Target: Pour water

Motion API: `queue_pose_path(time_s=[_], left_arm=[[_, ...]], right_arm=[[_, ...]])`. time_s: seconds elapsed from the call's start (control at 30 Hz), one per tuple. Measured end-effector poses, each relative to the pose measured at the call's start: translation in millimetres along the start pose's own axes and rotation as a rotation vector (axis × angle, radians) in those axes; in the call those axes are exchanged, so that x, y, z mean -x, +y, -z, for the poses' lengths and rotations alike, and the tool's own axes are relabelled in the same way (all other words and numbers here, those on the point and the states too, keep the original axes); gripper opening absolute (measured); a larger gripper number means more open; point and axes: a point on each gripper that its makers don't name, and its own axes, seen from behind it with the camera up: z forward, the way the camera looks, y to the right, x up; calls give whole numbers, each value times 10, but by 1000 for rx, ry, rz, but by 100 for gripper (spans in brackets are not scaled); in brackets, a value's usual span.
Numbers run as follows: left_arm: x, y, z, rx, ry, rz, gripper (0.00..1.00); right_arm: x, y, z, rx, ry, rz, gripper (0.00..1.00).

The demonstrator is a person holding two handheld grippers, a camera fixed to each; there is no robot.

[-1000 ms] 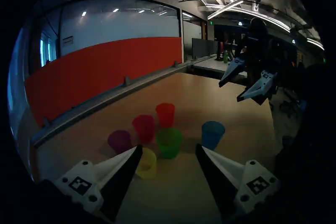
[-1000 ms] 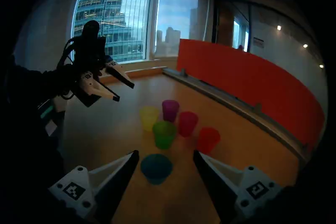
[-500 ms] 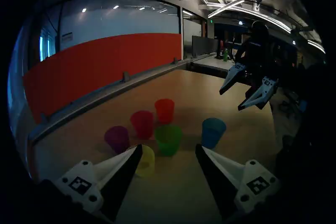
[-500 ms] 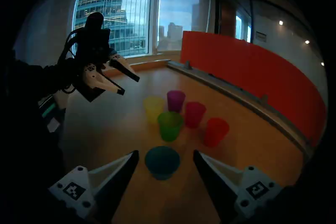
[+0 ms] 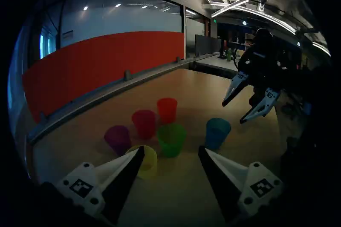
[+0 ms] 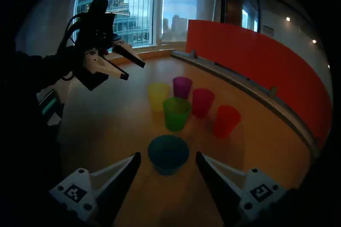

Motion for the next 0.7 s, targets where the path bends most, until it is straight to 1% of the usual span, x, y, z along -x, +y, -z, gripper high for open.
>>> queue_pose_path(time_s=[0.17,0.7], left_arm=[[0,-10,-30,1,-3,-2,94],[-5,-41,-176,3,-13,-1,94]], right_arm=[[67,-2,-69,-7,-15,-10,100],[221,40,-333,-11,-62,-12,100]])
